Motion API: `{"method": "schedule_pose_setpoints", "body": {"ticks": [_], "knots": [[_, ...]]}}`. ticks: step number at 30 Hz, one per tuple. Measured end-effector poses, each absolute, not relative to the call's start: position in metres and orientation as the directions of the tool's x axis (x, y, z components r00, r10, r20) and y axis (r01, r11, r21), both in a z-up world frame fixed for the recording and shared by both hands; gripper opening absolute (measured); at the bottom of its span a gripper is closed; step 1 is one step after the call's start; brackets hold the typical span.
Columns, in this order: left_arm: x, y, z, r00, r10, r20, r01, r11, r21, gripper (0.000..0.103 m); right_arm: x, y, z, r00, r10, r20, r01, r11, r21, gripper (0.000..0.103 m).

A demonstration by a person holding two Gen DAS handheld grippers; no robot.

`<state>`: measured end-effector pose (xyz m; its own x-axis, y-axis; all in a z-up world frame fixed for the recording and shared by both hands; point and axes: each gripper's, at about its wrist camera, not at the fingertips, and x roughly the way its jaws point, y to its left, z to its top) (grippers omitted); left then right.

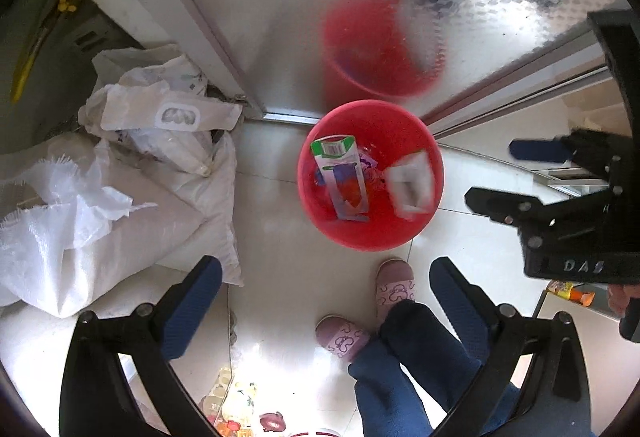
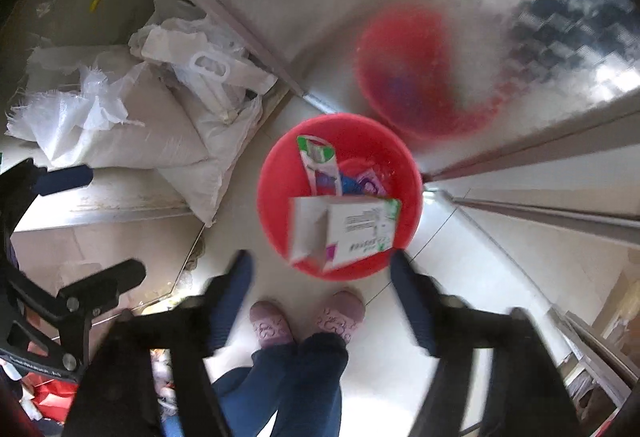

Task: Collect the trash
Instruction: 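Open both tools over the bin, dropping the package and box in, then raise both open tools back up to the counter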

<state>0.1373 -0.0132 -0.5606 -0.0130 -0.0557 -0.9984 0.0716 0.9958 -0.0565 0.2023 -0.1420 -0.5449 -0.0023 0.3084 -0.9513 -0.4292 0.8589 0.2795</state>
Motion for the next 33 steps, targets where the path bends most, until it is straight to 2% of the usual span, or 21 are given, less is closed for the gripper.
{"method": "schedule_pose_setpoints", "body": {"ticks": [7, 8, 10, 21, 27, 30, 33], "knots": [[0.129, -0.013, -0.536, 0.022, -0.057, -0.998, 0.077, 0.995, -0.055, 0.103, 0.193, -0.149, -0.531, 0.006, 0.284, -0.959, -0.451, 0.857, 0.251, 0.082], [0.128, -0.012, -0.53, 0.031, -0.06, -0.998, 0.071, 0.996, -0.058, 0.103, 0.19, -0.151, -0.524, 0.016, 0.282, -0.959, -0.457, 0.856, 0.244, 0.092], [0.126, -0.012, -0.515, 0.047, -0.058, -0.997, 0.069, 0.996, -0.055, 0.103, 0.184, -0.156, -0.509, 0.047, 0.281, -0.958, -0.457, 0.859, 0.23, 0.103], [0.091, -0.035, -0.407, 0.089, -0.024, -0.996, 0.141, 0.99, -0.011, 0.103, 0.146, -0.18, -0.409, 0.162, 0.329, -0.93, -0.423, 0.875, 0.236, 0.103], [0.068, -0.032, -0.327, 0.147, -0.027, -0.989, 0.085, 0.996, -0.015, 0.103, 0.127, -0.194, -0.352, 0.176, 0.352, -0.919, -0.392, 0.882, 0.262, 0.103], [0.059, -0.03, -0.288, 0.183, 0.014, -0.983, 0.079, 0.996, 0.029, 0.103, 0.12, -0.194, -0.316, 0.204, 0.36, -0.911, -0.419, 0.872, 0.251, 0.103], [0.056, -0.023, -0.247, 0.225, 0.004, -0.974, 0.058, 0.998, 0.018, 0.103, 0.115, -0.195, -0.28, 0.221, 0.413, -0.884, -0.43, 0.855, 0.292, 0.103]]}}
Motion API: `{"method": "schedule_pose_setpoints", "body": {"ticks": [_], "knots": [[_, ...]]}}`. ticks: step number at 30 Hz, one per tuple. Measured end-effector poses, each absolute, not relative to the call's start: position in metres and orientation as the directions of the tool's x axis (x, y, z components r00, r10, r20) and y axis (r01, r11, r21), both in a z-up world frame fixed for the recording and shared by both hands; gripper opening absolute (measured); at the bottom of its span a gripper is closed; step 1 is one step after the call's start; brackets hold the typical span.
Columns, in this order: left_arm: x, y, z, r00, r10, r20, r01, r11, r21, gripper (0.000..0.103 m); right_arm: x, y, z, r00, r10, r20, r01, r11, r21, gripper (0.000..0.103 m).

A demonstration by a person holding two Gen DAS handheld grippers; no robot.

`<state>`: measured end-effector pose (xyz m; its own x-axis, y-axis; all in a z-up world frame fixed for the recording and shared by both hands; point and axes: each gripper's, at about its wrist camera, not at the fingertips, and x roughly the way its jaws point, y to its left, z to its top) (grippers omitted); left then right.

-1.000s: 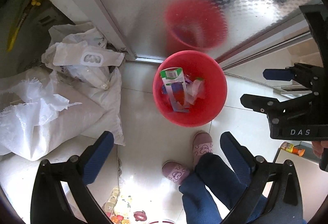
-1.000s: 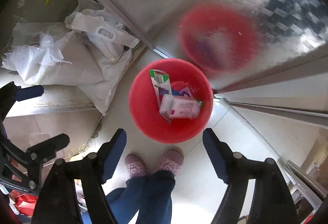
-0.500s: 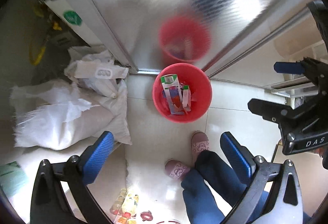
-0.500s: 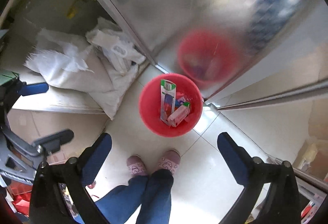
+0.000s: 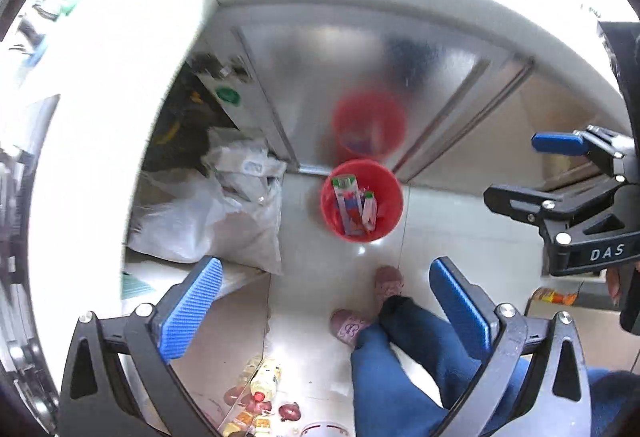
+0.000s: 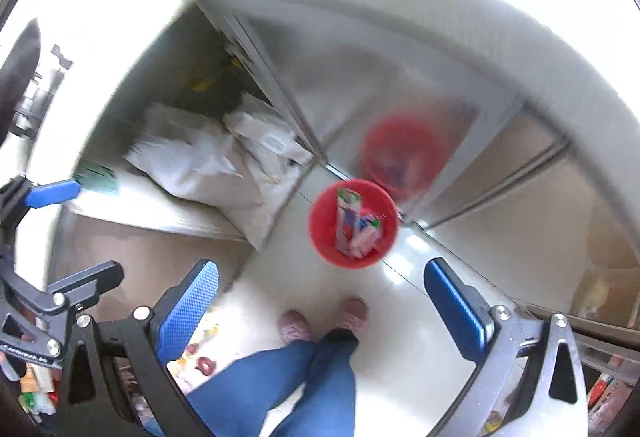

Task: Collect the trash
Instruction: 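Raise both open tools back up to the counter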

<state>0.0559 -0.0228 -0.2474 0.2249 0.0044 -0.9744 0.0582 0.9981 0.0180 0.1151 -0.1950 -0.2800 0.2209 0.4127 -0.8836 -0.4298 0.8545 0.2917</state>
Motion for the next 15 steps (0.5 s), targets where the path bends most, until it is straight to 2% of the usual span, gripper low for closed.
{"method": "schedule_pose_setpoints", "body": {"ticks": [4, 8, 12, 15], "knots": [[0.056, -0.011, -0.198, 0.281, 0.011, -0.96, 0.05, 0.998, 0.026, 0.103, 0.114, -0.197, -0.238, 0.207, 0.492, -0.845, -0.448, 0.816, 0.366, 0.103], [0.062, -0.004, -0.156, 0.327, 0.037, -0.944, 0.033, 0.998, 0.05, 0.103, 0.112, -0.189, -0.202, 0.268, 0.478, -0.836, -0.488, 0.816, 0.31, 0.103], [0.076, 0.002, -0.117, 0.364, 0.007, -0.931, -0.007, 1.0, 0.005, 0.103, 0.115, -0.188, -0.175, 0.305, 0.51, -0.804, -0.531, 0.792, 0.301, 0.103], [0.089, 0.002, -0.092, 0.383, 0.056, -0.922, 0.0, 0.998, 0.061, 0.103, 0.122, -0.183, -0.156, 0.352, 0.493, -0.796, -0.588, 0.778, 0.222, 0.103]]}}
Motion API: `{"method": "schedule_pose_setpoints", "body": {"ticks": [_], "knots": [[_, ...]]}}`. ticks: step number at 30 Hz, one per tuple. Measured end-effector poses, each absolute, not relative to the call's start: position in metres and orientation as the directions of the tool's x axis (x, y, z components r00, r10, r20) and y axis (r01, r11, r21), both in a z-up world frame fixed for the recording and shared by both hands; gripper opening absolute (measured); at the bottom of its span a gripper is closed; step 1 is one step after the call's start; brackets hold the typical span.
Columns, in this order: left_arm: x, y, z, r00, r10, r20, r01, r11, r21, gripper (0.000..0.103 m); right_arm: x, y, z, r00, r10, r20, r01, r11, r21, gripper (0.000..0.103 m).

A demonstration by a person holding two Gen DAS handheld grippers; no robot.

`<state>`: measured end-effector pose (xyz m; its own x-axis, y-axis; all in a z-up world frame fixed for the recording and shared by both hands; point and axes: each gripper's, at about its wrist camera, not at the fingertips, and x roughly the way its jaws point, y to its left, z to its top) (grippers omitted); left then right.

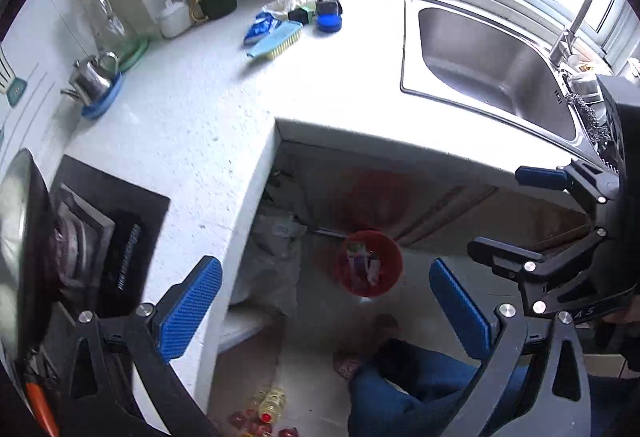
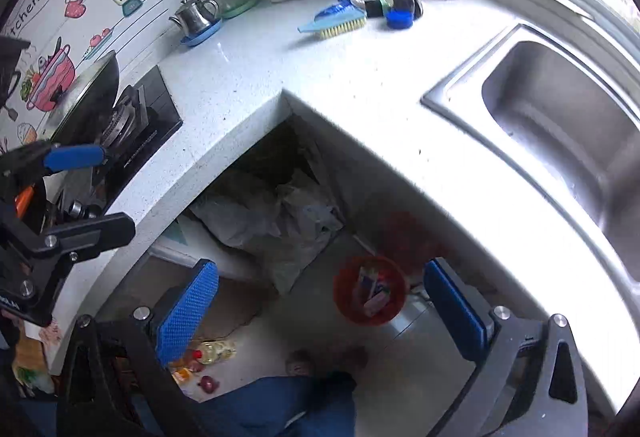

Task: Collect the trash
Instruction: 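Raise both open tools back up to the counter, then grasp the light-blue brush by its handle with the left tool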

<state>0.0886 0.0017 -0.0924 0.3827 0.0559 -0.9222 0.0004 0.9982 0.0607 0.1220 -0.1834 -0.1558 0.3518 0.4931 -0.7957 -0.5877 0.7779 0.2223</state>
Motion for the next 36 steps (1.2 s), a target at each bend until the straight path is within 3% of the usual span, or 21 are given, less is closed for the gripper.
{"method": "schedule_pose_setpoints", "body": {"ticks": [5, 19, 36], "knots": [[0.108, 0.01, -0.06, 0.429, 0.066, -0.901, -0.02, 0.998, 0.064, 0.103, 0.14, -0.184, -0.121, 0.379, 0.507, -0.774, -0.598, 0.773, 0.213, 0.103], [0.197, 0.069, -0.038, 0.475, 0.079, -0.876, -0.027, 0.997, 0.076, 0.103, 0.217, -0.172, -0.066, 0.479, 0.503, -0.719, -0.531, 0.818, 0.218, 0.103], [0.372, 0.113, -0.121, 0.325, -0.041, -0.945, 0.182, 0.983, 0.02, 0.103, 0.341, -0.111, -0.091, 0.461, 0.327, -0.825, -0.423, 0.898, 0.119, 0.103]]}}
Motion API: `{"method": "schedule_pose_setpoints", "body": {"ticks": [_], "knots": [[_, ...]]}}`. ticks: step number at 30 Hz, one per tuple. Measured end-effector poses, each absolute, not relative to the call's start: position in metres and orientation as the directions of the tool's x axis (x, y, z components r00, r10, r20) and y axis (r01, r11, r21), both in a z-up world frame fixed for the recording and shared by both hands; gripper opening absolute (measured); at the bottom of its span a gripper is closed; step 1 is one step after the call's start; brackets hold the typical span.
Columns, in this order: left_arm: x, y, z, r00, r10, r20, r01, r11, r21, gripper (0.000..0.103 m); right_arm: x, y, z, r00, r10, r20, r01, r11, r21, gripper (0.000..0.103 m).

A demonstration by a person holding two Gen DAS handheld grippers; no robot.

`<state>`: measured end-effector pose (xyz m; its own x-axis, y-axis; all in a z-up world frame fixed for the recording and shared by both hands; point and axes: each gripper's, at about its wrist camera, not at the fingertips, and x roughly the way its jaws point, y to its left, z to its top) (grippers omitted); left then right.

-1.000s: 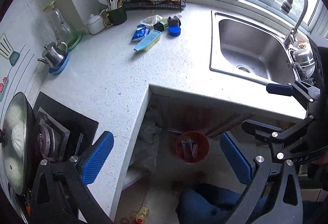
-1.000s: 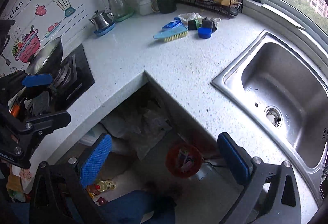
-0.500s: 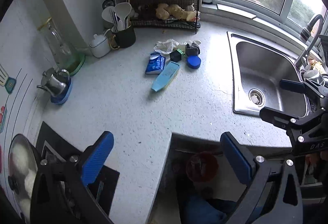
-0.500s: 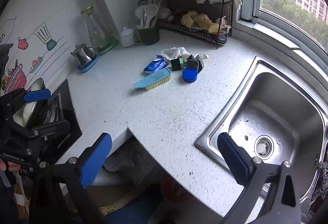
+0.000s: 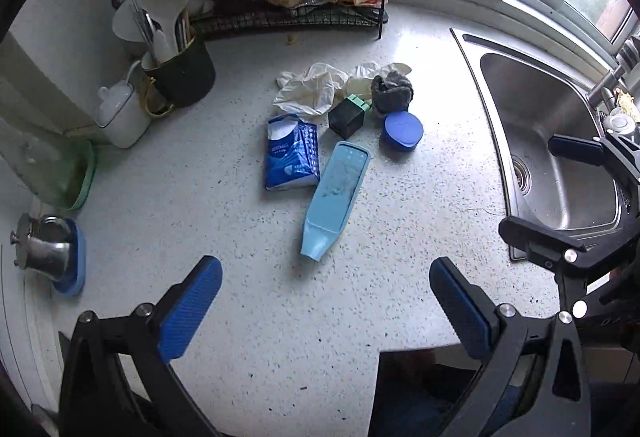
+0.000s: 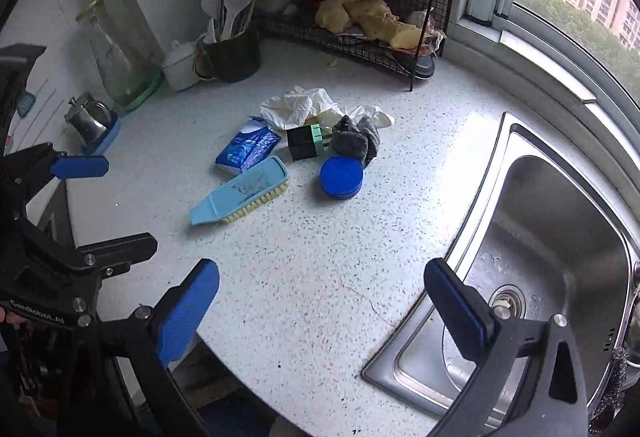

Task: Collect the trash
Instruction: 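Grasp the light-blue brush by its handle with the left tool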

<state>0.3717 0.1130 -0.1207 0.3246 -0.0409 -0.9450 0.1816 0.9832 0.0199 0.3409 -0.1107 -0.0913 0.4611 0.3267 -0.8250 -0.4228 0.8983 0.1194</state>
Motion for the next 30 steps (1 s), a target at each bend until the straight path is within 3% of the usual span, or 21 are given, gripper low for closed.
{"method": "schedule_pose_setpoints", "body": {"ticks": [3, 8, 14, 20, 24, 30], "knots": [[0.395, 0.118, -0.144, 0.273, -0.076, -0.959, 0.202, 0.979, -0.021, 0.103, 0.355, -0.106, -0.105, 0.434, 0.295, -0.851, -0.413, 0.905, 0.103, 0.102], [0.422, 0.122, -0.178, 0.198, -0.107, -0.974, 0.234, 0.97, -0.059, 0.094, 0.376, -0.104, -0.123, 0.405, 0.221, -0.887, -0.372, 0.926, 0.061, 0.101], [0.441, 0.124, -0.213, 0.133, -0.122, -0.984, 0.246, 0.965, -0.087, 0.087, 0.397, -0.11, -0.134, 0.357, 0.233, -0.905, -0.327, 0.938, 0.113, 0.094], [0.445, 0.116, -0.224, 0.12, -0.147, -0.982, 0.279, 0.954, -0.109, 0.064, 0.411, -0.118, -0.143, 0.323, 0.251, -0.912, -0.292, 0.944, 0.157, 0.087], [0.447, 0.111, -0.221, 0.131, -0.162, -0.978, 0.297, 0.948, -0.117, 0.039, 0.419, -0.122, -0.149, 0.317, 0.236, -0.919, -0.292, 0.946, 0.142, 0.087], [0.441, 0.106, -0.218, 0.124, -0.168, -0.978, 0.287, 0.949, -0.127, 0.038, 0.426, -0.121, -0.156, 0.309, 0.261, -0.915, -0.28, 0.944, 0.175, 0.087]]}}
